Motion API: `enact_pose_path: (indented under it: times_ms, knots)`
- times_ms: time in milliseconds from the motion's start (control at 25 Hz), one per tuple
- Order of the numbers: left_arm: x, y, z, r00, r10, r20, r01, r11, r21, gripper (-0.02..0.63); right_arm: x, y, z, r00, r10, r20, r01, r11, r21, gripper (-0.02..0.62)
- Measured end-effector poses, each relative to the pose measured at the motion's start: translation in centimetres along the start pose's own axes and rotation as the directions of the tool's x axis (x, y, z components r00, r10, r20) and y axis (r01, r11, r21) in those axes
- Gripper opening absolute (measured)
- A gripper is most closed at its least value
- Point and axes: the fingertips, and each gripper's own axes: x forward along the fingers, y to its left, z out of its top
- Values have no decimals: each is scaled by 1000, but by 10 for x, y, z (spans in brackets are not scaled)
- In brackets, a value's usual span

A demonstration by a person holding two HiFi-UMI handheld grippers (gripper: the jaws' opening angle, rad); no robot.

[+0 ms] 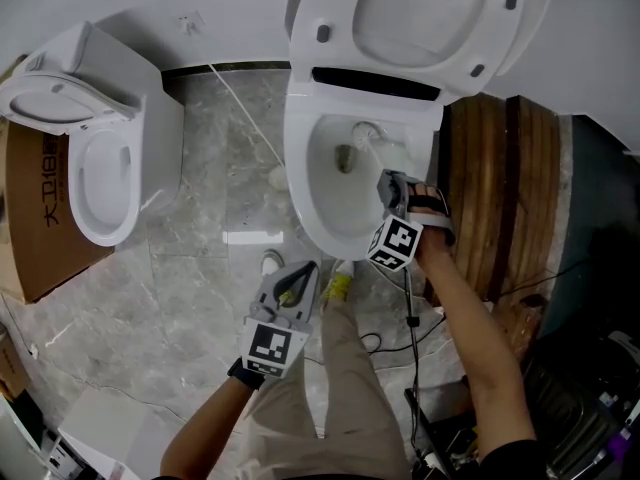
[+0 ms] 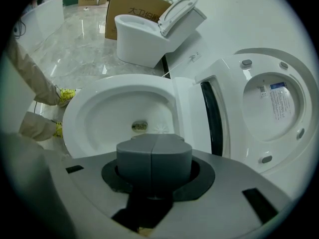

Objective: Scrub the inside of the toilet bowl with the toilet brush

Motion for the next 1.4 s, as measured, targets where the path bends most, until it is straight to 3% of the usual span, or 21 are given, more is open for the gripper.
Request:
enact_pose_path:
  times_ms: [360,800,1080,1400]
  knots:
    - [4,-6,2,1000,-8,-3,8,1000,10,18,-8,10,-35,998,22,-53,-20,999,34,153]
    - [2,-10,4,1000,-10,-7,10,1000,16,18,-42,55,-60,995,74,-68,-74,997,-1,155]
    - [3,-7,5,1000,13,8,-13,1000,1,18,-63,100,-63,991,124,-57,-125,992,-10,156]
    - [1,-5,1,1000,13,-4,-13,1000,-1,18,-87,137,-38,984,176,-22,-174,984,44,158]
